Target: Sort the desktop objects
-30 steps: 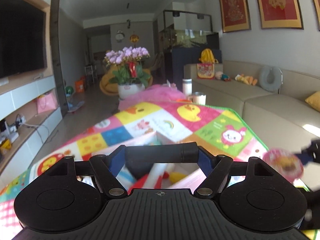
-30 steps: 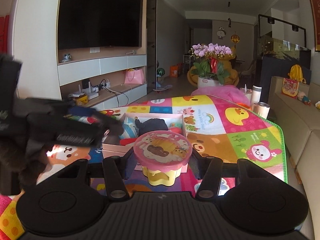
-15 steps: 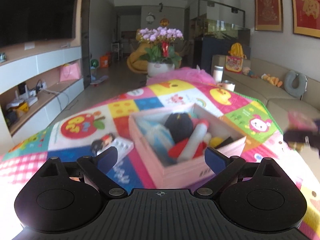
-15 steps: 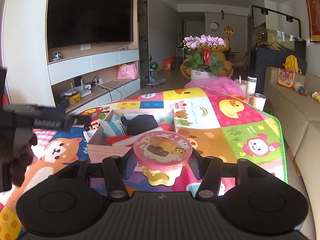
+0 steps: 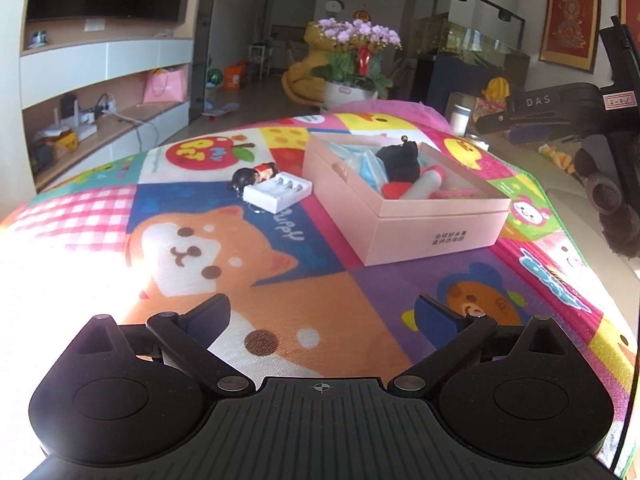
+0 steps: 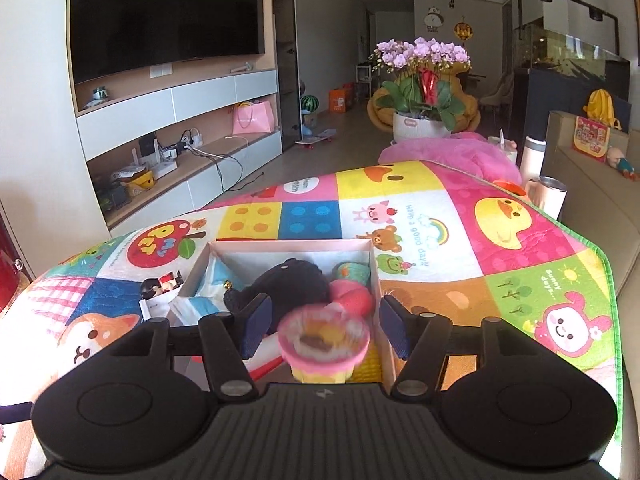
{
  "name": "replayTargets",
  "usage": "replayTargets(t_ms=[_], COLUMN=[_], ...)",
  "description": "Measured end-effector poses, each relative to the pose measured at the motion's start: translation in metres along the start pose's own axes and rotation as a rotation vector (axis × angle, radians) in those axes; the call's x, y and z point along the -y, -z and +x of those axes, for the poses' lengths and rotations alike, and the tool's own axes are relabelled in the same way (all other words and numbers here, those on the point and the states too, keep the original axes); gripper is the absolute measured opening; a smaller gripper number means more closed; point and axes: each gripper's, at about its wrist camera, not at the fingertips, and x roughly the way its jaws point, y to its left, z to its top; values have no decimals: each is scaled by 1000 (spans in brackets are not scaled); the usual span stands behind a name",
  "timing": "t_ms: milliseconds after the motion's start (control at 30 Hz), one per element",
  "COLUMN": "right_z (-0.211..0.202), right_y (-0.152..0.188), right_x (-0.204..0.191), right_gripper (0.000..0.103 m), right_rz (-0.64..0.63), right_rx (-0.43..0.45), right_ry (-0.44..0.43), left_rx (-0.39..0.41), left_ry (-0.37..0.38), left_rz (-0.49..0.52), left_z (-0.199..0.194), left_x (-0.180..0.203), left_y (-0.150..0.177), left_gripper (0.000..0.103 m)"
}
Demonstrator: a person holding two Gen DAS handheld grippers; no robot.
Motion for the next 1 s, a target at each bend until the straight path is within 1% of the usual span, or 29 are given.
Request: replayTargets(t_ms=[133,167,200,233,267,300,333,400,467,533,600,667,733,800,867,933,967,1000], right_z=[-14,-17,-18,-18,-17,-16,-15,-14,-11,-2,15,39,72,105,140,168,182,194], right_y=[-3,-2,-2,-2,-3,-4,-5,-10,-16,-26,-36,-46,-55,-60,-58,-55,-52,-50], right_x=[1,-1,-2,-5,-7,-9,-12,-21,-42,-69,-97,-128,-154,-175,-198,-215,-221,-225], right_gripper=[60,59,52,49,41,35,34,34,34,34,34,36,38,40,41,41,41,41], right_rz=[-10,-22,-31,-41,-47,-46,-38,-24,-35,-52,-68,-86,-90,-110,-174,-254,-274,-272], right_rx=[29,27,21,12,1,-9,-21,-46,-68,-104,-149,-196,-259,-304,-329,-329,-337,-352], right_ry=[13,21,25,27,30,30,23,-34,-105,-179,-243,-278,-288,-265,-190,-114,-85,-74], left_rx=[5,8,11,15,20,27,35,42,36,27,20,24,20,36,63,84,90,90], left_ry=[-6,-11,-17,-24,-33,-49,-71,-122,-153,-164,-149,-148,-147,-145,-145,-144,-145,-140], left_rz=[-9,-4,4,13,22,31,39,38,0,-52,-123,-157,-166,-174,-193,-220,-234,-245], left_z=[4,5,6,6,6,6,6,7,9,9,8,8,9,7,4,1,0,0], left_x=[-3,-3,-2,-2,-2,-2,-4,-10,-23,-36,-48,-53,-53,-54,-56,-59,-60,-62], left_y=[2,2,3,4,5,6,7,9,11,14,16,17,18,19,21,23,23,23], left_gripper=[101,101,101,101,101,101,101,102,102,102,102,102,102,102,101,101,101,101])
